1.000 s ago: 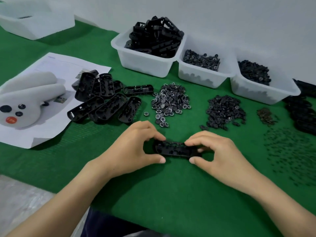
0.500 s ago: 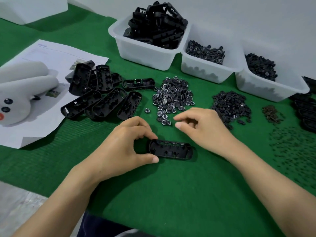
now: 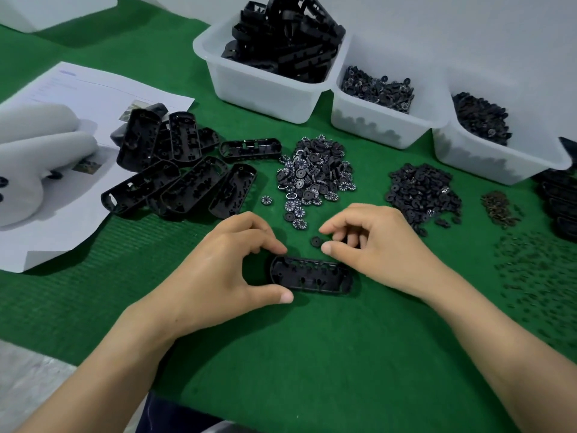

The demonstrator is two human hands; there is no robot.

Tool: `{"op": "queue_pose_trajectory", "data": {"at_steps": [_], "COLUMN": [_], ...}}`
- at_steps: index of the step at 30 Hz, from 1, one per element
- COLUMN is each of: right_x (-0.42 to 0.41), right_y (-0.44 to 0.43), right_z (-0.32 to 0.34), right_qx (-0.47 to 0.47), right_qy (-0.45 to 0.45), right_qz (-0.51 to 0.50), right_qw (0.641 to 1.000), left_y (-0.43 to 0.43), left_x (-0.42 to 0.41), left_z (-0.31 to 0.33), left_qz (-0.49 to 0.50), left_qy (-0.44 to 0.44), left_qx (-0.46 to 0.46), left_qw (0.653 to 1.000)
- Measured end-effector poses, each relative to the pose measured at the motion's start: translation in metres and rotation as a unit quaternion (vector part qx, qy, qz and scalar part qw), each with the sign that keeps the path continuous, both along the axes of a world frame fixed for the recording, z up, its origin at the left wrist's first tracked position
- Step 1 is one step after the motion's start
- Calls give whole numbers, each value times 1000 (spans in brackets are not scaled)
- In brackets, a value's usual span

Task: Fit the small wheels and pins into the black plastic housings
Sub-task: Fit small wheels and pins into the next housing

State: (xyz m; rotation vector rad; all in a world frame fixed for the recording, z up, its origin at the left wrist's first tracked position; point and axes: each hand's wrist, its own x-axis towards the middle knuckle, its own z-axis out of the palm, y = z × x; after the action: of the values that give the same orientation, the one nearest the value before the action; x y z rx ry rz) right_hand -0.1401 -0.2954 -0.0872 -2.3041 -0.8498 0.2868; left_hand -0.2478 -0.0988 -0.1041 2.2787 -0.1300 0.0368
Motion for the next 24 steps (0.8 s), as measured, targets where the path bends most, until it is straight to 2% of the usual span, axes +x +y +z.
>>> {"op": "queue_pose_trajectory", "data": {"at_steps": [6, 9, 12, 15, 24], "right_x": [2, 0, -11, -17, -20], "right_y": [10, 7, 8, 14, 20], "right_z": [3, 7, 12, 13, 14], "right_qx": [-36, 16, 35, 11, -49], "right_qy": [-14, 22, 9, -9, -61], "right_qz": [27, 33, 100, 138, 162], "right_qw": [999, 999, 994, 990, 984], "left_y": [-1, -1, 0, -1, -1], "left_x": [1, 0, 0, 1, 0], "left_z": [1, 2, 1, 1, 2], "left_qz": [0, 1, 2, 3, 5], "left_qy": [2, 3, 2, 1, 2], "left_qx": [-1, -2, 0, 1, 6], "left_qw": [1000, 1000, 1000, 1000, 1000]}}
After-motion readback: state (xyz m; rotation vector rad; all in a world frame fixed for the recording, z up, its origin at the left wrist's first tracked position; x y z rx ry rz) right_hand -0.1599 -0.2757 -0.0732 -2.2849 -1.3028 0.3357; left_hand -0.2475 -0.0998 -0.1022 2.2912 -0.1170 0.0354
